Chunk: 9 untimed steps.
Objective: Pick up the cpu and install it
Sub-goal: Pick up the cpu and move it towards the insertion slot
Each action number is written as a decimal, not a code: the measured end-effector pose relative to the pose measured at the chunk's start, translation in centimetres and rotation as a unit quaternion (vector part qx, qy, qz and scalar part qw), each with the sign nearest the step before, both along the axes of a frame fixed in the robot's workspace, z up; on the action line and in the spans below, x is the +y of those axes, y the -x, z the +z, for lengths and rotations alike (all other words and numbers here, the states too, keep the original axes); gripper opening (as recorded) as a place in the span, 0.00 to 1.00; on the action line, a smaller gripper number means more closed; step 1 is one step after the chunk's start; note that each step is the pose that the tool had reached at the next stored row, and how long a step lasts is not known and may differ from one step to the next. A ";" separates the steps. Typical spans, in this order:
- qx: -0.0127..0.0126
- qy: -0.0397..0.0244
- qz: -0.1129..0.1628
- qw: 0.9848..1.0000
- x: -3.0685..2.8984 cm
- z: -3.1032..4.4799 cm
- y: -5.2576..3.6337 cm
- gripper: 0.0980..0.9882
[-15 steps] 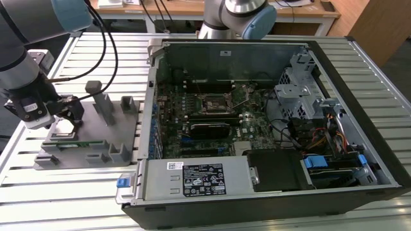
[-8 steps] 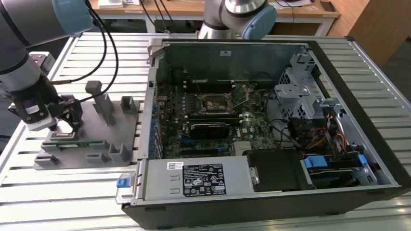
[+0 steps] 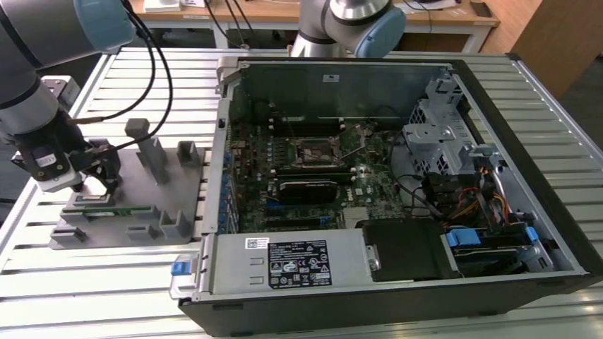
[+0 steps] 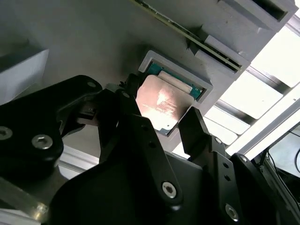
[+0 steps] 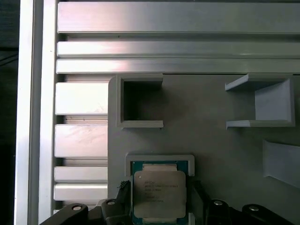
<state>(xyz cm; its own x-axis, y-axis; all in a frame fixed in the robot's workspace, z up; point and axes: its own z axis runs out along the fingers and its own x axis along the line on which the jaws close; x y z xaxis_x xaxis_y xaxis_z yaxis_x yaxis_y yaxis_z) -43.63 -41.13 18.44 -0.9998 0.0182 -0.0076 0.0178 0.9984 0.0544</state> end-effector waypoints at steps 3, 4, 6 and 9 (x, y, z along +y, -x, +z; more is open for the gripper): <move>-0.001 0.000 0.000 1.000 0.00 0.03 0.01 0.59; -0.001 0.000 0.000 1.000 0.00 0.07 0.02 0.59; -0.001 0.000 0.000 1.000 0.00 0.15 0.02 0.59; -0.002 0.000 0.000 1.000 0.01 0.19 0.09 0.59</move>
